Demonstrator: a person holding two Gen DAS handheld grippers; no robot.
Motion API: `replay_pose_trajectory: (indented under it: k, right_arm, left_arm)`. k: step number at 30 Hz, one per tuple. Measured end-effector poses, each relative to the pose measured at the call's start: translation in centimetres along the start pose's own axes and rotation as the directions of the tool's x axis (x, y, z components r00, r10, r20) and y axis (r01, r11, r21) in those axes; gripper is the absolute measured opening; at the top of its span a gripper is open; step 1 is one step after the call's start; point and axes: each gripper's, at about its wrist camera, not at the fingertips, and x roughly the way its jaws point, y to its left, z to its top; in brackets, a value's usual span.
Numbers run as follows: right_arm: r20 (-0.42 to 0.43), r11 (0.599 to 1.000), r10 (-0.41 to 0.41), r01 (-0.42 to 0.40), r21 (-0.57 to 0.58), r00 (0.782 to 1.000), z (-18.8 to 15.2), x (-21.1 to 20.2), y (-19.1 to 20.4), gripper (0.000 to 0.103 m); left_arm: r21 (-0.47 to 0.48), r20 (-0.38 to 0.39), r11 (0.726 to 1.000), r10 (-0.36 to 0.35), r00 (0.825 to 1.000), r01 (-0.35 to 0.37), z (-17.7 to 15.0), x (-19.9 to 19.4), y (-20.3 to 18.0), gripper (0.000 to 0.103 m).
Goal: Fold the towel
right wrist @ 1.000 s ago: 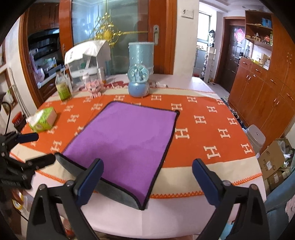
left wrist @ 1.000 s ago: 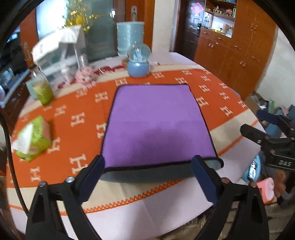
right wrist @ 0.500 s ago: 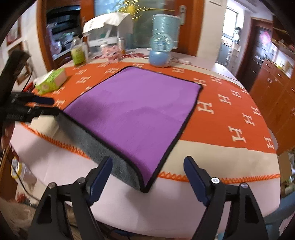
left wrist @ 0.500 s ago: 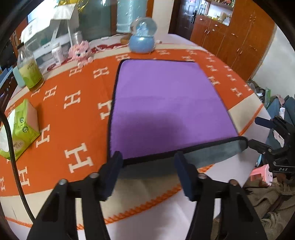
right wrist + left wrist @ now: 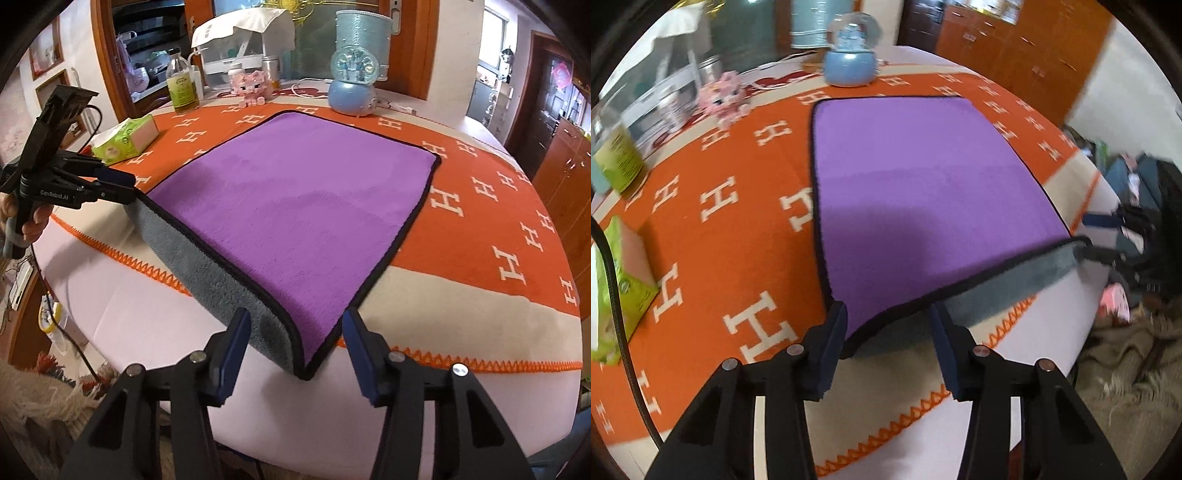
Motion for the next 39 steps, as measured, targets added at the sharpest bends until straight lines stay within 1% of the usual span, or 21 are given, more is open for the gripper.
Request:
replay_pose_trajectory:
  k: [3,5,7,12,16,17,21,23,32,35,37,38,39]
  right_arm:
    - [-0.008,1.0,0.005,-0.005,-0.009,1.0,0.1,0.2,0.0,0.046]
    - [-0.015,1.0,0.017,-0.017,-0.007,1.0,0.2,0.4,-0.1,0.042]
    - [-0.02,0.999,0.038,-0.038,-0.003,0.999,0.2,0.5,-0.2,0.038]
    - [-0.037,0.999,0.042,-0.043,-0.023,0.998,0.3,0.7,-0.1,0.029]
    - [-0.043,0.998,0.047,-0.049,-0.045,0.998,0.3,0.7,0.2,0.018]
    - [-0.044,0.998,0.046,-0.048,-0.049,0.998,0.3,0.7,0.3,0.018]
    - [-0.054,0.997,0.052,-0.056,-0.057,0.997,0.2,0.8,0.4,0.017]
    - [-0.055,0.997,0.053,-0.056,-0.06,0.997,0.2,0.9,0.5,0.013]
    - [-0.052,0.996,0.053,-0.057,-0.065,0.997,0.2,0.8,0.4,0.012]
    - [-0.054,0.996,0.052,-0.056,-0.063,0.997,0.2,0.8,0.4,0.012]
    - [-0.055,0.997,0.051,-0.054,-0.062,0.997,0.3,0.8,0.4,0.012]
    - [-0.055,0.997,0.052,-0.055,-0.059,0.997,0.2,0.8,0.4,0.012]
    - [-0.055,0.997,0.051,-0.054,-0.057,0.997,0.3,0.8,0.4,0.012]
  left_arm:
    - [0.053,-0.023,0.999,0.004,1.0,-0.003,0.0,0.3,-0.6,0.045]
    - [0.071,-0.037,0.997,0.001,0.999,0.001,0.0,0.5,-0.9,0.045]
    - [0.082,-0.048,0.997,0.001,0.999,0.003,0.0,0.7,-0.9,0.045]
    - [0.092,-0.071,0.995,-0.021,0.997,0.028,0.2,0.9,-0.4,0.045]
    - [0.116,-0.085,0.993,-0.03,0.996,0.039,0.5,0.9,-0.4,0.045]
    - [0.125,-0.091,0.991,-0.03,0.995,0.041,0.5,0.9,-0.4,0.045]
    - [0.159,-0.108,0.987,-0.008,0.994,0.025,0.7,1.0,-0.6,0.037]
    - [0.167,-0.116,0.986,0.0,0.993,0.019,0.8,1.2,-0.7,0.034]
    - [0.186,-0.163,0.981,-0.015,0.987,0.046,0.7,1.7,-0.4,0.029]
    - [0.2,-0.183,0.979,-0.007,0.983,0.044,0.7,2.1,-0.5,0.025]
    - [0.203,-0.19,0.978,-0.002,0.982,0.042,0.9,2.1,-0.7,0.021]
    - [0.202,-0.192,0.979,0.003,0.981,0.037,0.9,2.1,-0.7,0.014]
    - [0.2,-0.197,0.979,0.007,0.98,0.033,1.0,2.1,-0.8,0.01]
